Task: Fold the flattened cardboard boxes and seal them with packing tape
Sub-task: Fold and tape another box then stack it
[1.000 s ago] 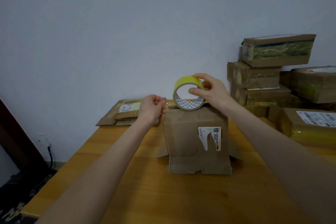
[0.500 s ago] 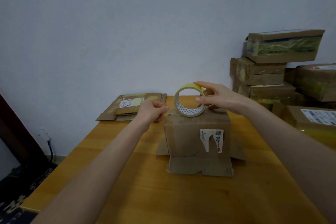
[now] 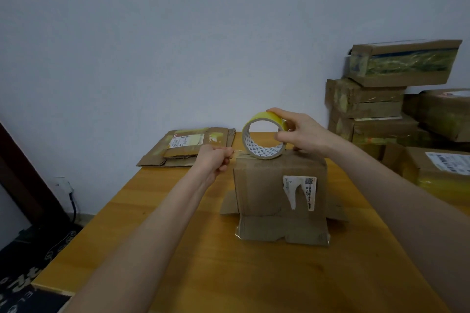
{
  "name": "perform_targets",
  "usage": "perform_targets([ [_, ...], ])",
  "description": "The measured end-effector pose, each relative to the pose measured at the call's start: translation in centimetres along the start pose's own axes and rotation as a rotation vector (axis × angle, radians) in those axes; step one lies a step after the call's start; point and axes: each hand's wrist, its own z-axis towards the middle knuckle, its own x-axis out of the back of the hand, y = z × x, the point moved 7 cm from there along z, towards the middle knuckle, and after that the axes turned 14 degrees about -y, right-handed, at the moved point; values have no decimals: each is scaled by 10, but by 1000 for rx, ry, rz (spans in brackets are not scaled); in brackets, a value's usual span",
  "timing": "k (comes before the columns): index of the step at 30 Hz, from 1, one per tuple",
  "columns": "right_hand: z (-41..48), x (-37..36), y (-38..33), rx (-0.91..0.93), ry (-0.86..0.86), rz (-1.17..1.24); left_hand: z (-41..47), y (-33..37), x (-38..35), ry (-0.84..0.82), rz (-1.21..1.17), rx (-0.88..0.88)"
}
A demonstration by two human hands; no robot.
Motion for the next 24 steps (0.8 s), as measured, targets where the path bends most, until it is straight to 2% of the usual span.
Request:
perform_targets([
  [4, 6, 1, -3, -1, -14, -57, -1, 5, 4, 41, 87, -38],
  [8, -4, 12, 11, -50, -25, -135, -2, 17, 60, 228, 120, -88],
  [13, 2, 15, -5, -44, -49, -127, -2, 23, 48, 66, 121, -117],
  [17, -14, 26, 13, -135, -13, -26, -2, -12, 52, 78, 84, -38],
  [22, -19, 29, 6, -72, 82, -9, -3, -32, 44, 59, -132, 38],
  [24, -20, 32, 4, -53, 145, 29, -3, -26, 48, 86, -132, 39],
])
